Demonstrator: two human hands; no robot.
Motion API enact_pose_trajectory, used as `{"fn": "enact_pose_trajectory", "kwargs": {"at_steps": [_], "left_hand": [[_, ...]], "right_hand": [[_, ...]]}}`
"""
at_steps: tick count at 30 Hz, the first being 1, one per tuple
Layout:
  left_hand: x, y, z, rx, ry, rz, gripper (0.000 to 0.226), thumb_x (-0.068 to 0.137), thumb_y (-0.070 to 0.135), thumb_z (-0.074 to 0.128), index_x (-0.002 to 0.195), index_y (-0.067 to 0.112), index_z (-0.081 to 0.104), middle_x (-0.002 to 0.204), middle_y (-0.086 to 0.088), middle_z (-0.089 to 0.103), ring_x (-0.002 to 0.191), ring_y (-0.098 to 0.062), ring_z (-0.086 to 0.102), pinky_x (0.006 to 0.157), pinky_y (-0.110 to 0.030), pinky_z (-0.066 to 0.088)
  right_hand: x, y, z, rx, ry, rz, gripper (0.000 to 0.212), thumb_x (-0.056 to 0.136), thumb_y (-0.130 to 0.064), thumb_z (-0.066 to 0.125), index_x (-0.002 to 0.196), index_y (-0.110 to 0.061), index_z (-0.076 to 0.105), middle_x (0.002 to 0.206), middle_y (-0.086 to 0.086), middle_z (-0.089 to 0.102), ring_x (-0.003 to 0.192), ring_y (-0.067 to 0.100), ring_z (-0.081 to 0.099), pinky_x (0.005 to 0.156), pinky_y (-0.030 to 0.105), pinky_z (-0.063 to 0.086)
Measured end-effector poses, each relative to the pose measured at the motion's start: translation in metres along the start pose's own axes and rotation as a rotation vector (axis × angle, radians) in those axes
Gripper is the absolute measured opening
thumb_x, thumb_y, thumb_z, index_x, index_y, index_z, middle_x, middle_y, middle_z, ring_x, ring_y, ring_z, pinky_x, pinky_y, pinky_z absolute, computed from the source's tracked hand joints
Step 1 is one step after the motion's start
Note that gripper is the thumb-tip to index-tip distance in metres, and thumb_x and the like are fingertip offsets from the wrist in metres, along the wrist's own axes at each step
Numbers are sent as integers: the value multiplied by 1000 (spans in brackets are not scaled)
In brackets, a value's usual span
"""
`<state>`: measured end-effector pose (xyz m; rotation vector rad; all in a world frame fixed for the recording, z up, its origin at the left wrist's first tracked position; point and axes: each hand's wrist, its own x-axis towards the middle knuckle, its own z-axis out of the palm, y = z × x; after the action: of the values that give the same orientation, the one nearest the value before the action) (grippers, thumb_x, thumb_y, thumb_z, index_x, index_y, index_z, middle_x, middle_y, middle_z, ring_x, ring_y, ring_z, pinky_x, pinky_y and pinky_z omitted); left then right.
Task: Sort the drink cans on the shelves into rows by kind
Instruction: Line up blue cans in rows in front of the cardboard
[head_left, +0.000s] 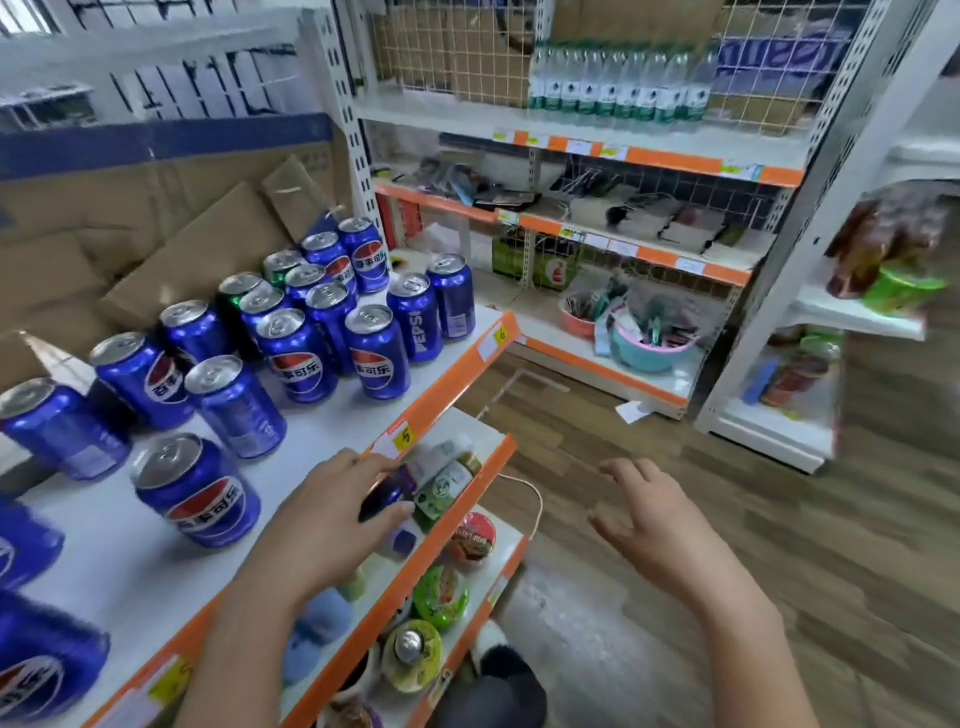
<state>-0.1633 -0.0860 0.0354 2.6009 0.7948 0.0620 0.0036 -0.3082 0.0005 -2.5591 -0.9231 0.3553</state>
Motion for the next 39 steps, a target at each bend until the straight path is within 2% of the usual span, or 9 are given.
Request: {"fn": "enact_pose_trajectory", "kwargs": {"at_steps": [7,11,15,20,22,25,29,33,39], "left_hand": [[95,-9,-24,-94,254,-89,42,86,48,56,125,32,53,118,10,52,115,-13,47,89,-35,42],[132,-21,-40,-143,429,-164,35,87,39,59,119,26,58,111,7,54,106,-16,50,79,-31,40],[156,-29,-45,-135,487,-215,35,89,37,58,121,25,57,117,7,53,108,-13,47,79,-27,37],[179,-19,-36,-146,402,-193,41,91,39,55,130,30,49,128,13,43,121,-8,35,90,-17,27],[185,-17,-33,-171,374,-203,42,91,42,53,132,31,46,129,15,40,121,-4,32,88,-11,22],[188,-16,-31,-204,398,-239,44,91,45,51,133,33,45,126,18,40,120,0,32,90,-10,23],[193,-8,-30,-163,408,-283,48,92,51,46,137,36,38,127,19,38,121,3,29,85,-5,17],[209,0,-28,-99,376,-317,61,87,58,50,141,37,31,128,18,36,122,0,31,93,-11,21],[237,14,-39,71,228,-272,74,80,57,61,142,40,24,138,18,33,127,-4,30,95,-22,29]], "right_hand": [[120,-3,-42,-157,43,-60,45,92,-36,51,133,-24,36,127,-1,39,119,18,36,94,27,36],[194,-29,-52,-147,33,-162,47,91,-33,54,135,-25,36,128,-1,40,117,18,37,92,28,36],[248,-59,-46,-79,12,-305,53,90,-37,56,138,-26,35,132,-3,39,119,17,37,93,26,34],[297,-87,-37,-8,-39,-470,74,81,-33,70,143,-26,30,131,0,39,122,19,37,89,20,27],[313,-96,-34,8,-80,-503,78,79,-30,71,143,-27,27,132,-1,37,123,19,37,90,21,29],[334,-110,-27,7,-193,-537,79,78,-24,72,143,-25,27,137,2,35,123,22,40,96,27,36],[355,-120,-26,-129,-325,-617,83,75,-28,74,142,-26,25,135,0,33,122,22,38,96,27,36],[376,-120,-32,-131,-434,-693,79,73,-27,75,137,-31,28,128,-6,36,115,19,42,89,26,39],[410,-131,-29,-53,-478,-774,80,72,-22,76,138,-24,30,128,-2,36,117,21,43,94,31,41]]}}
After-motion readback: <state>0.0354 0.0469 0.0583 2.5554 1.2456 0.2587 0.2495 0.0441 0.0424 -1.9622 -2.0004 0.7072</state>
